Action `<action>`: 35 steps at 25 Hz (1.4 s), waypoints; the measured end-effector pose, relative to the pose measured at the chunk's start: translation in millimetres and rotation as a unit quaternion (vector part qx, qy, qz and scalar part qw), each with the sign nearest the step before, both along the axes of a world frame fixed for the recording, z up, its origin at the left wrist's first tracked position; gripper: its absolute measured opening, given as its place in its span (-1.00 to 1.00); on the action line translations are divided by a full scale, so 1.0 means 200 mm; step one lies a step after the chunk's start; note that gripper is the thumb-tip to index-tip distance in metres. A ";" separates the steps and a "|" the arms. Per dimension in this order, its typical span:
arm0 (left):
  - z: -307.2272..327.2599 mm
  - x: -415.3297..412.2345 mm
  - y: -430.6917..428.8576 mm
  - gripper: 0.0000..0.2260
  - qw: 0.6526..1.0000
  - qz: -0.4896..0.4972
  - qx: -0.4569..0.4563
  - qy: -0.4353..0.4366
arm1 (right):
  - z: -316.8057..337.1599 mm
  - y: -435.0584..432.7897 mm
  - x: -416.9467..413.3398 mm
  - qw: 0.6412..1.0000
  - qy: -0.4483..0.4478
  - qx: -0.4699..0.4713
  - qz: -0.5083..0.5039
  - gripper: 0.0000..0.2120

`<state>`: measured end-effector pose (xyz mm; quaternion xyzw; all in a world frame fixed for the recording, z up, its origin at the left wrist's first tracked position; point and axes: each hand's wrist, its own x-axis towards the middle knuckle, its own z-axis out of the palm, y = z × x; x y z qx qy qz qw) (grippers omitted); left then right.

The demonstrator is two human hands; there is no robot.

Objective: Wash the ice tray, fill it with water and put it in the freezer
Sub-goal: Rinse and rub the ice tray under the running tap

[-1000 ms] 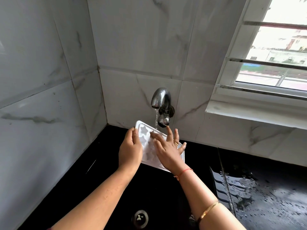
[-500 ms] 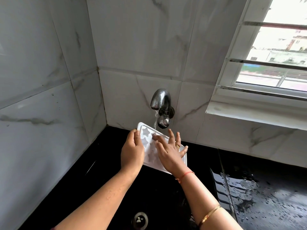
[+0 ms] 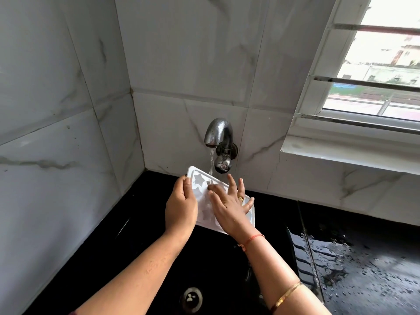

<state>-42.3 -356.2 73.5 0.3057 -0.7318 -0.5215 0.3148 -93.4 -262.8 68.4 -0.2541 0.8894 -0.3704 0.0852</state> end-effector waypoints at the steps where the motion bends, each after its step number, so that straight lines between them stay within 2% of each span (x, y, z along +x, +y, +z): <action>1: -0.01 0.00 0.00 -0.71 1.000 -0.004 0.000 -0.001 | 0.01 -0.01 0.00 1.000 0.000 -0.001 -0.001 -0.72; 20: 0.01 0.04 0.00 -0.71 1.000 0.016 -0.016 0.004 | -0.01 0.00 0.00 1.000 -0.015 0.008 0.007 -0.73; 23: 0.00 0.05 -0.02 -0.71 1.000 0.023 -0.017 0.002 | 0.01 0.01 0.00 0.996 -0.060 -0.060 0.007 -0.66; 26: 0.02 0.06 -0.04 -0.71 0.999 0.032 -0.007 0.010 | 0.02 0.03 -0.02 0.989 -0.062 -0.124 -0.051 -0.53; 31: 0.04 0.08 -0.06 -0.72 0.999 0.042 -0.002 0.018 | -0.02 0.02 0.00 0.999 -0.045 -0.017 -0.011 -0.66; 35: 0.03 0.09 -0.06 -0.71 0.999 0.034 -0.001 0.021 | -0.01 0.00 -0.03 1.000 -0.014 0.009 -0.009 -0.69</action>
